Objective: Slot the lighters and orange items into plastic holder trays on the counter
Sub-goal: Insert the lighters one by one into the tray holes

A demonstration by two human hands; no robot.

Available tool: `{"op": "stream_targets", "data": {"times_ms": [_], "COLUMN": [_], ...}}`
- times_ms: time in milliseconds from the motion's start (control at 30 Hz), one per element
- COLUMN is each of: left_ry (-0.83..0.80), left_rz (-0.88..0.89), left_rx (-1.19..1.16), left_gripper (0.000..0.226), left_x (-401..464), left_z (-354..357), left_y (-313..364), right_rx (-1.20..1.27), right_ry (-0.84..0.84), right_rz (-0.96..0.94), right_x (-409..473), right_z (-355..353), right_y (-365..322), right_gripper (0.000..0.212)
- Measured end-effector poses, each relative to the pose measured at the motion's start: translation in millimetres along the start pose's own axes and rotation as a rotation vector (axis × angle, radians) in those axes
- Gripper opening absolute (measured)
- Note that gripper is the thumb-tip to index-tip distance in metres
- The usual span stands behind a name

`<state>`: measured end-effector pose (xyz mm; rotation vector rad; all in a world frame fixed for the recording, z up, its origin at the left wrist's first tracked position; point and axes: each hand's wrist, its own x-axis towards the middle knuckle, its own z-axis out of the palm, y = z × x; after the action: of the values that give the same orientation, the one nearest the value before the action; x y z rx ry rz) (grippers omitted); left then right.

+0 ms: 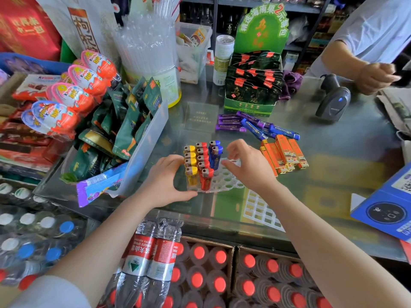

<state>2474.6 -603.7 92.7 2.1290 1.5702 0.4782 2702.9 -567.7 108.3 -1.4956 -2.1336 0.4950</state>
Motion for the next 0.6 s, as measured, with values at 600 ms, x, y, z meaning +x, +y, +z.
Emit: {"op": "stream_targets", "data": {"times_ms": [600], "left_ry": [-0.025], "left_rz": [0.001], "left_rx": [-0.082], "left_gripper": [0.067], "left_x": [17], "left_z": [6], "left_y": [4], "right_rx": [-0.383], "right_ry": [0.049], "right_rz": [0.316], "right_x": [73], "right_z": [-8], "right_y": [50], "right_gripper": [0.026]}}
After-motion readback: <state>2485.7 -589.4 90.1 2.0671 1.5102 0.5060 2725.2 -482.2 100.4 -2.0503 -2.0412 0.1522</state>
